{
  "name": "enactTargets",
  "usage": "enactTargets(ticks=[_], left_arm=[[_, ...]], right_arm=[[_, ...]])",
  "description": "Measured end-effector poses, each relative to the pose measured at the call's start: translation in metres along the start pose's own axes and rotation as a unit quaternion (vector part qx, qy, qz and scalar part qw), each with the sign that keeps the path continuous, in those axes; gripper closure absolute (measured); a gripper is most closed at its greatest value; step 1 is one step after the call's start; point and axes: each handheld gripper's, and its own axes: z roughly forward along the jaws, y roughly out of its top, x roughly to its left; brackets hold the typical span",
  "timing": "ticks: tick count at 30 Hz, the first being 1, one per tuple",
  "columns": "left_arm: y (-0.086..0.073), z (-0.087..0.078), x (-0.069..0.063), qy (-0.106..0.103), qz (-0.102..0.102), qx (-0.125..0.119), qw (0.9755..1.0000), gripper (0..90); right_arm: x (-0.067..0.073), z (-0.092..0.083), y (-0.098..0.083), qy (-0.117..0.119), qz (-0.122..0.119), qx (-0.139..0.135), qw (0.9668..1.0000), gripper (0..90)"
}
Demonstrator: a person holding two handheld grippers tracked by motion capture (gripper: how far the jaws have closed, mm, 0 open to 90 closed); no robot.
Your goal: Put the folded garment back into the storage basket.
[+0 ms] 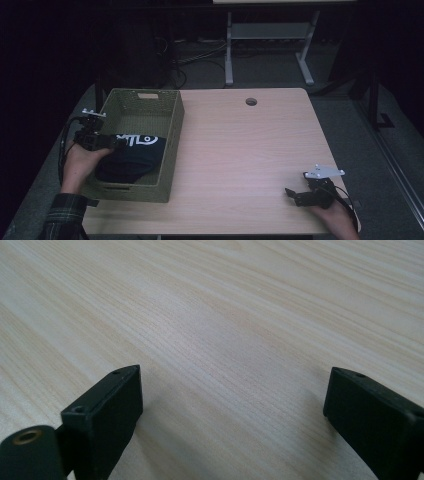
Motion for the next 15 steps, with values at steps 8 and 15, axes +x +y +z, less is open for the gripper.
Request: enactTargets(ticks=[8, 15], left_arm=[[0.006, -0.007, -0.03, -0.039, 0.021, -0.045, 0.998, 14.5], [0.013, -0.007, -0.059, -0.064, 0.054, -0.059, 0.9947, 14.1]], right_arm=[[0.0, 0.0, 0.0, 0.0, 0.0, 0.0, 1.0, 8.6], [0.0, 0.0, 0.0, 0.0, -0.001, 0.0, 1.0, 8.5]])
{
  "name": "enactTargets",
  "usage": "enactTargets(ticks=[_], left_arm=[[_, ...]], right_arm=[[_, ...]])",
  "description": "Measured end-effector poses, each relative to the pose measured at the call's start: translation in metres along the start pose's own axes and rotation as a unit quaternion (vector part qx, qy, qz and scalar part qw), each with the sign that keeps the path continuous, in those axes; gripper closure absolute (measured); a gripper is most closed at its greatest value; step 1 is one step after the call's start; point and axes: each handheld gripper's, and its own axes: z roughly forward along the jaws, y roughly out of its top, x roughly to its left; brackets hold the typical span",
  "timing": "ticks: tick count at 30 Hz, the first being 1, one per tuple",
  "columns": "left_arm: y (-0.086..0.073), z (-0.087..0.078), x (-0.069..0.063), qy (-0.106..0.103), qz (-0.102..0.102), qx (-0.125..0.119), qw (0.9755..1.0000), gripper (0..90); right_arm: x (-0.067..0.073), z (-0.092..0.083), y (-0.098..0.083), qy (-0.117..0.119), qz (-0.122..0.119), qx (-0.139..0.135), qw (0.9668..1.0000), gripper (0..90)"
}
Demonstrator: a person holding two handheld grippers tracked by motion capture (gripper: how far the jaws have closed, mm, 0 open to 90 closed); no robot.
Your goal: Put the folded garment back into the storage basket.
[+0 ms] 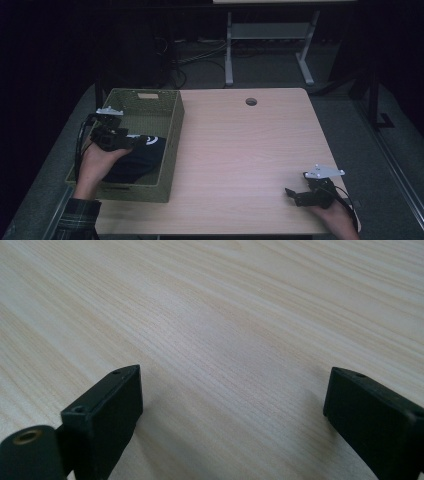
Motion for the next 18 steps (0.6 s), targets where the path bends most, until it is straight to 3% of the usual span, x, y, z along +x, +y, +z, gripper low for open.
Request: enactTargets(ticks=[8, 18], left_arm=[[0.01, 0.007, -0.022, -0.024, 0.024, -0.011, 0.9994, 14.1], [0.021, 0.024, -0.059, -0.063, 0.059, -0.02, 0.9961, 14.3]], right_arm=[[0.0, 0.0, 0.0, 0.0, 0.001, 0.0, 1.0, 8.5], [0.0, 0.0, 0.0, 0.0, 0.002, 0.0, 1.0, 8.6]])
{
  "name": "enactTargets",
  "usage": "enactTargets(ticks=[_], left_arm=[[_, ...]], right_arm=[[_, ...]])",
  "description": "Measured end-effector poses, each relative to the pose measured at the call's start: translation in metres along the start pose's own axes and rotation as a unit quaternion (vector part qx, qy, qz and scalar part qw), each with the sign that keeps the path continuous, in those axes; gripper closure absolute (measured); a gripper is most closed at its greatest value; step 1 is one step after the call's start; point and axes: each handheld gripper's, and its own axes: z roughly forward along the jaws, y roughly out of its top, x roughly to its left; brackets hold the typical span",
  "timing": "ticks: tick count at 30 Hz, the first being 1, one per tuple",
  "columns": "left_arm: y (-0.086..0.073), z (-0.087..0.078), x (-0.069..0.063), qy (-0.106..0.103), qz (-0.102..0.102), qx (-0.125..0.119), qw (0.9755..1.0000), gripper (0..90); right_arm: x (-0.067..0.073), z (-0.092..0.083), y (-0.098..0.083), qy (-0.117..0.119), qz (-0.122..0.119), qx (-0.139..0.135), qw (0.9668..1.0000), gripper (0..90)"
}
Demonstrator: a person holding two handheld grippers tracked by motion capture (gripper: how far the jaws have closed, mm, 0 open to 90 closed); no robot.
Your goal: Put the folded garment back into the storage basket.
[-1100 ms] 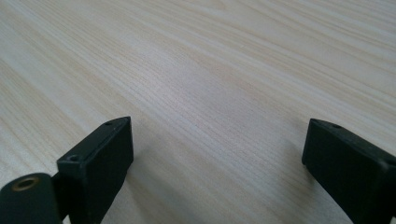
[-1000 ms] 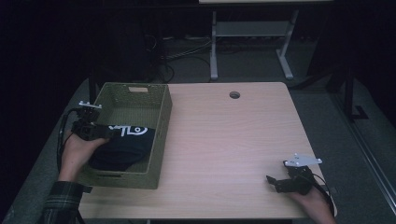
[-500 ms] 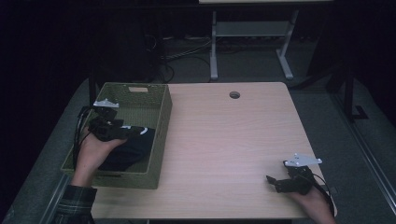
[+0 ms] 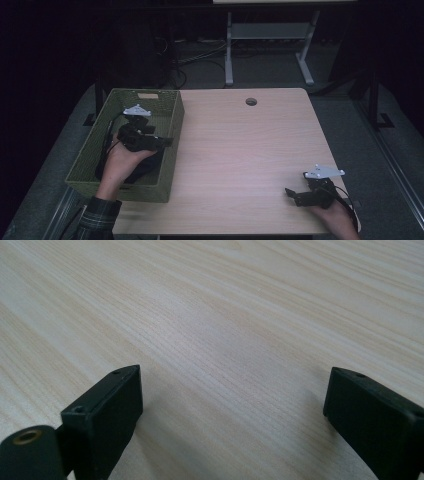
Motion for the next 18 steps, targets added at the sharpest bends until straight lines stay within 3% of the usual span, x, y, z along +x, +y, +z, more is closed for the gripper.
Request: enactTargets(ticks=[7, 15, 18], left_arm=[[0.007, 0.02, -0.027, -0.026, 0.021, -0.01, 0.9994, 14.5], [0.006, 0.052, -0.06, -0.066, 0.048, -0.014, 0.9965, 14.5], [0.005, 0.061, -0.069, -0.072, 0.06, -0.015, 0.9955, 14.5]], right_arm=[[0.0, 0.0, 0.0, 0.0, -0.001, 0.0, 1.0, 8.5], [0.0, 0.0, 0.0, 0.0, -0.001, 0.0, 1.0, 8.6], [0.0, 0.0, 0.0, 0.0, -0.001, 0.0, 1.0, 8.5]])
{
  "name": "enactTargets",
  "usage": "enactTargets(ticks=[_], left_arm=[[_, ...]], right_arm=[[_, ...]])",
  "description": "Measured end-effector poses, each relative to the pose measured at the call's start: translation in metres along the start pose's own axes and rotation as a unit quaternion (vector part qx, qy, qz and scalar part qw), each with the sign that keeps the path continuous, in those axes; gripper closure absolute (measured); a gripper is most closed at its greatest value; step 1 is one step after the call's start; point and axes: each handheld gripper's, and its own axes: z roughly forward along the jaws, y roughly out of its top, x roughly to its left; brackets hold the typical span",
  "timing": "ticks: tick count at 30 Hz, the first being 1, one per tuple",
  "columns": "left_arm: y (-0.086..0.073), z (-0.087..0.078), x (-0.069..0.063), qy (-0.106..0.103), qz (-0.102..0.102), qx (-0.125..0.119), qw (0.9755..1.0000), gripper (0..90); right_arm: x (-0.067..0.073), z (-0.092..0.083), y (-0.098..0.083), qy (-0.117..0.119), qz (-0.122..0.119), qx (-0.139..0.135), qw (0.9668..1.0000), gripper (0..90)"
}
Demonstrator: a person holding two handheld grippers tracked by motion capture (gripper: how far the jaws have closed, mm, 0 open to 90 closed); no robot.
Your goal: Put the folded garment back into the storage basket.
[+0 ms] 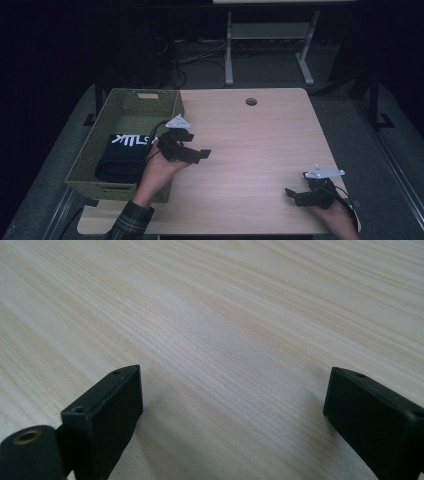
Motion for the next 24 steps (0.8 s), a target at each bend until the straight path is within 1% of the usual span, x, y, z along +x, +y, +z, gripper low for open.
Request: enactTargets(ticks=[1, 3, 7, 8, 9, 10, 11, 16, 19, 21, 22, 24], left_arm=[[0.0, 0.0, 0.0, 0.0, 0.0, 0.0, 1.0, 14.5], [-0.001, 0.007, -0.005, -0.007, 0.005, -0.001, 1.0, 14.5], [-0.006, 0.019, -0.014, -0.012, 0.014, 0.0, 0.9998, 14.5], [-0.007, 0.022, -0.017, -0.012, 0.011, -0.002, 0.9999, 14.5], [-0.009, 0.025, -0.02, -0.015, 0.013, -0.002, 0.9998, 14.5], [-0.012, 0.03, -0.024, -0.015, 0.02, 0.0, 0.9997, 14.5], [-0.012, 0.03, -0.024, -0.015, 0.02, 0.0, 0.9997, 14.5], [-0.025, 0.045, -0.03, -0.017, 0.023, -0.007, 0.9996, 14.5], [-0.034, 0.053, -0.032, -0.026, 0.019, -0.009, 0.9994, 14.5], [-0.039, 0.057, -0.034, -0.022, 0.024, -0.007, 0.9995, 14.5], [-0.041, 0.059, -0.034, -0.017, 0.03, -0.005, 0.9994, 14.5], [-0.045, 0.063, -0.036, -0.016, 0.037, 0.002, 0.9992, 14.5]], right_arm=[[0.0, 0.0, 0.0, 0.0, 0.0, 0.0, 1.0, 8.5], [0.0, 0.0, 0.0, -0.001, 0.0, 0.0, 1.0, 8.5], [0.0, 0.0, 0.0, -0.001, 0.0, 0.001, 1.0, 8.5], [0.0, 0.0, 0.0, -0.001, 0.0, 0.0, 1.0, 8.5], [0.0, 0.0, 0.0, 0.0, 0.0, 0.0, 1.0, 8.5], [0.0, 0.0, 0.0, 0.0, 0.0, 0.0, 1.0, 8.5], [0.0, 0.0, 0.0, 0.0, 0.0, 0.0, 1.0, 8.5], [0.0, 0.0, 0.0, 0.0, 0.0, 0.0, 1.0, 8.5], [0.0, 0.0, 0.0, 0.0, 0.0, 0.0, 1.0, 8.5], [0.0, 0.0, 0.0, 0.0, 0.0, 0.0, 1.0, 8.5], [0.0, 0.0, 0.0, 0.0, -0.001, 0.0, 1.0, 8.5], [0.0, 0.0, 0.0, 0.0, -0.001, 0.0, 1.0, 8.5]])
